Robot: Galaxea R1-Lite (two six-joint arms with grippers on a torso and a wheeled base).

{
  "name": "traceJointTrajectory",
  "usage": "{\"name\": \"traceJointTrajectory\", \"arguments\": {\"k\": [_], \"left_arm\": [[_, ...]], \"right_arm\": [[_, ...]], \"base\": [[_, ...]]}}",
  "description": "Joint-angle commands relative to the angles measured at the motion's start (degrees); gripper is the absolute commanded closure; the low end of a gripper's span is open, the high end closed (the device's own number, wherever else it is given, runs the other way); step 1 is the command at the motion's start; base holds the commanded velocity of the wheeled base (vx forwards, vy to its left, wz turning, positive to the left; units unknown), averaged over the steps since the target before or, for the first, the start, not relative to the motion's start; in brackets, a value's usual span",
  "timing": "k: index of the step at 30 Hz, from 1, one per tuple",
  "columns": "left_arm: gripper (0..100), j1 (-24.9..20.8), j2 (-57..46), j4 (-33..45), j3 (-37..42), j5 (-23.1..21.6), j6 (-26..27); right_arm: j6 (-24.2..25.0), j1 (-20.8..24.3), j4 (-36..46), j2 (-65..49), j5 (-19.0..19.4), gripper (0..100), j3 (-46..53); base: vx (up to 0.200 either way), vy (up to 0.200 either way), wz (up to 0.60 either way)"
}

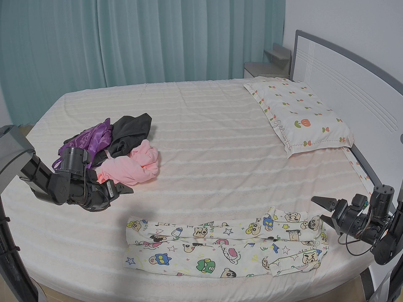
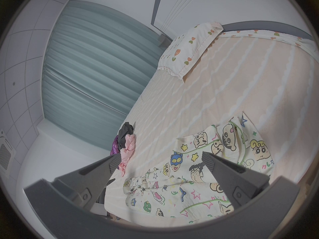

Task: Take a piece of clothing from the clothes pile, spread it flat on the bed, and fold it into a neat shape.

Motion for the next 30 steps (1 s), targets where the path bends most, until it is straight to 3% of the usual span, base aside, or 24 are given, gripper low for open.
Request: {"name": "traceJointTrajectory", "arguments": {"k": [1,22,23,30], "left_arm": [[0,-2.44,5.85,-0.36,0.18,0.32,0.27],[0,-5.70,11.56,-1.50,-2.72,0.50,-0.25],[100,-5.52,11.91,-1.94,-2.72,0.67,-0.25],[100,-5.17,12.17,-3.96,-2.11,3.14,-1.49]], "right_arm": [[-0.09,0.06,-1.02,-0.32,-0.06,0,1.01],[-0.09,0.06,-1.02,-0.14,0.03,0,1.01],[0.00,0.06,-1.02,-0.05,0.03,0,1.01],[0.00,0.06,-1.02,0.04,0.03,0,1.01]], "base": [[0.000,0.000,0.00],[0.000,0.000,0.00],[0.000,0.000,0.00],[0.000,0.000,0.00]]}}
